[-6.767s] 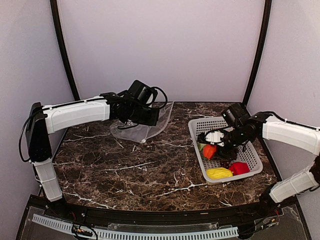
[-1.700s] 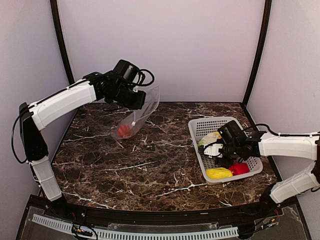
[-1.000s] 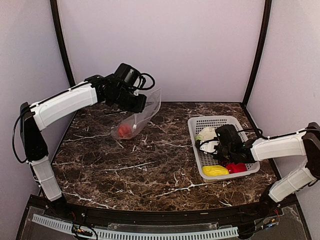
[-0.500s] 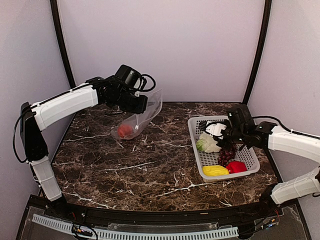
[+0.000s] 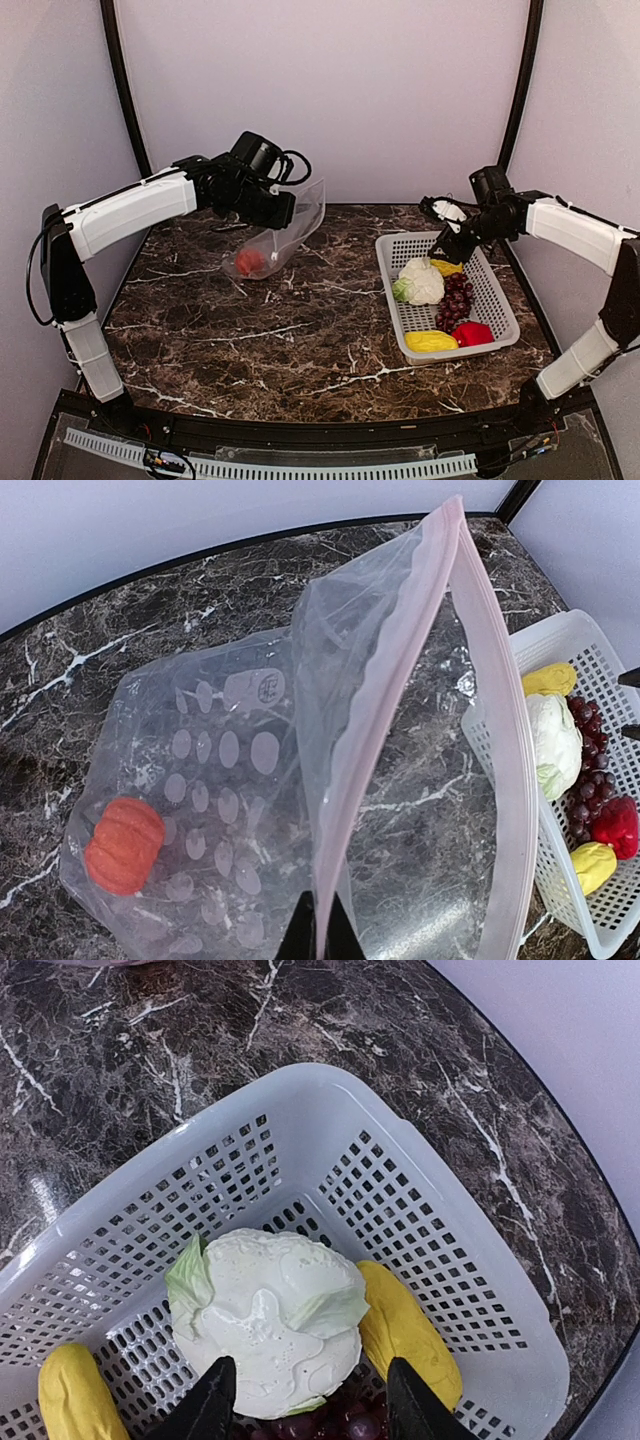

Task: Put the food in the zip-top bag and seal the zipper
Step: Pick up the fake vegetable from the bin.

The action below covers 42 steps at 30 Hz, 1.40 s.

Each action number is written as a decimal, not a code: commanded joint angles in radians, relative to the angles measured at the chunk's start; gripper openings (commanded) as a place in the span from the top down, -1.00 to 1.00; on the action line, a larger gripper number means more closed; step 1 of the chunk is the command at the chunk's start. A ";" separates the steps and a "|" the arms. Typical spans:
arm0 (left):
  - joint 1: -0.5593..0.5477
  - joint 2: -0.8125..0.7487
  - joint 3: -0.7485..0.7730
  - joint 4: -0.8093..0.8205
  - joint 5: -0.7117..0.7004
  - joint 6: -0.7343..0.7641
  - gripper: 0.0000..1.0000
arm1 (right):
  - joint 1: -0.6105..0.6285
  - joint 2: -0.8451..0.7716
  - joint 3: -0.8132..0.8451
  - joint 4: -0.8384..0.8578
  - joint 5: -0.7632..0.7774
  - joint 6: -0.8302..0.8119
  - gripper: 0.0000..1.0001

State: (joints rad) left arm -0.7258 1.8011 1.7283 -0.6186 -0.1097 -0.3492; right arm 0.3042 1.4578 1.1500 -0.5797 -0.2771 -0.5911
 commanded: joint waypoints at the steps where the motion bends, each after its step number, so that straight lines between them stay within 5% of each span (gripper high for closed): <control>1: 0.002 -0.025 -0.029 0.005 0.006 0.010 0.98 | -0.055 0.096 0.091 -0.150 -0.227 0.014 -0.06; 12: 0.002 -0.029 -0.042 -0.001 0.033 0.012 0.99 | -0.163 0.336 0.275 -0.256 -0.337 -0.005 -0.41; 24: 0.004 -0.028 -0.052 0.002 0.047 0.029 0.99 | -0.189 0.569 0.408 -0.443 -0.473 -0.133 -0.46; 33: 0.009 -0.027 -0.072 0.018 0.062 0.034 0.98 | -0.174 0.595 0.351 -0.458 -0.423 -0.138 -0.74; 42: 0.009 -0.029 -0.075 0.028 0.081 0.026 0.99 | -0.175 0.477 0.288 -0.410 -0.449 -0.101 0.16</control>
State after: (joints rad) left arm -0.7219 1.8011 1.6672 -0.5980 -0.0460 -0.3256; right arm 0.1242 2.0132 1.4666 -1.0012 -0.7330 -0.7113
